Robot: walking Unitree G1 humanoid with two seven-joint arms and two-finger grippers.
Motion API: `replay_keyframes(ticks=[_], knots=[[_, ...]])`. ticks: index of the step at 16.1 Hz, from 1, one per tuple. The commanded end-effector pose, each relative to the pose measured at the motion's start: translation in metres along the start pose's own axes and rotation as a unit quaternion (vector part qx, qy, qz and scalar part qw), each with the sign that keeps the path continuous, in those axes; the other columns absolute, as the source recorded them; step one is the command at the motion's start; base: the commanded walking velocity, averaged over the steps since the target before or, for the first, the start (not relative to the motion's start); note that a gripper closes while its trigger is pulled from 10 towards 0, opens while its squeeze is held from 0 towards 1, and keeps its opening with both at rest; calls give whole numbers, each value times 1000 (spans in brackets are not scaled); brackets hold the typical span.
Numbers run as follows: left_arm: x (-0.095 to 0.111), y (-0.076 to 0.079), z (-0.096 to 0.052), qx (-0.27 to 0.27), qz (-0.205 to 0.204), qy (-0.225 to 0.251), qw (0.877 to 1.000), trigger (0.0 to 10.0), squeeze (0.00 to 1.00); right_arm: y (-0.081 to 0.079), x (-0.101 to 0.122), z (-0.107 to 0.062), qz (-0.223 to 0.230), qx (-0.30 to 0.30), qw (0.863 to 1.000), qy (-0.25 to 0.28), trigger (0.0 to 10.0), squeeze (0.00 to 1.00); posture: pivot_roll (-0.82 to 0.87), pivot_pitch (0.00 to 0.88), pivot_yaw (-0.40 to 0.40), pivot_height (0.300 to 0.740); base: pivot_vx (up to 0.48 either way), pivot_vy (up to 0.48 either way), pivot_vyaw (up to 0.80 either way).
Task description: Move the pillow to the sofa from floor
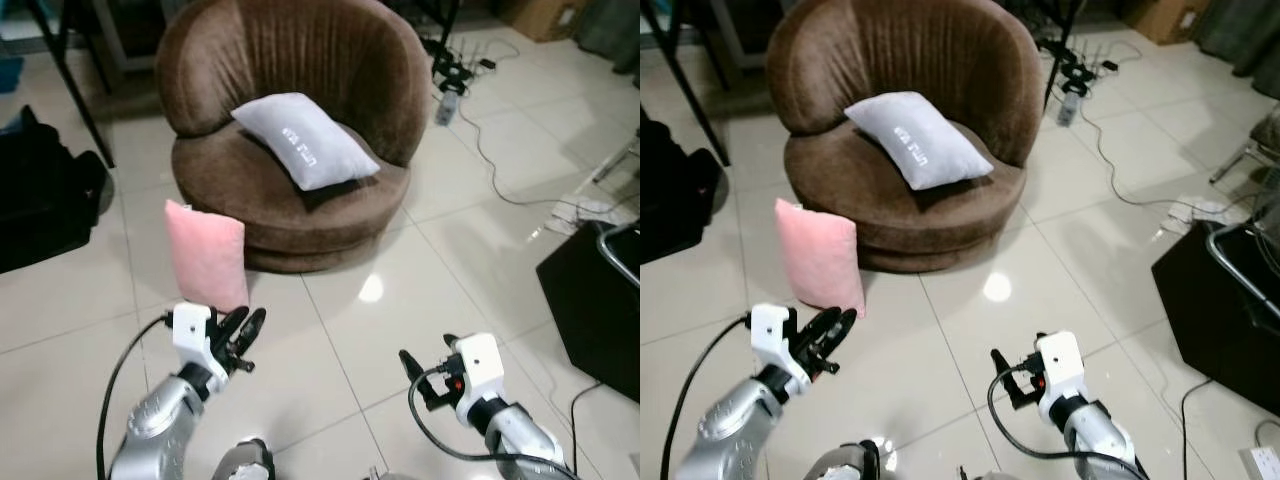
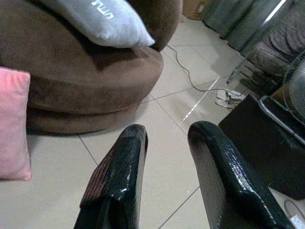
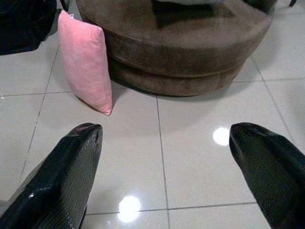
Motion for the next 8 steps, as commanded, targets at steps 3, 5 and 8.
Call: replay_keyframes(ticks=[3,5,8], knots=[[4,-4,-3,13,23,0,1000,10000,0,1,-1,-1,6,-6,1000,6,10000,0,60,157,-76,740,0,345,0],[8,-5,-3,16,43,3,999,10000,0,0,0,0,7,-5,1000,8,10000,0,60,160,-76,740,0,469,0],[5,2,-2,5,49,2,999,10000,0,-1,2,2,7,-3,1000,14,10000,0,60,165,-79,740,0,479,0]])
Point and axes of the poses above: a point about 5 cm out from each wrist's last joint towards the gripper, its own z axis pointing out of the wrist towards the gripper, its own x axis along the axis of the wrist's last joint, y = z × x, the point moved 3 cm from there along z, pointing out of the wrist towards the gripper, and after that the axes turned 12 degrees about -z, right-handed, at the moved point
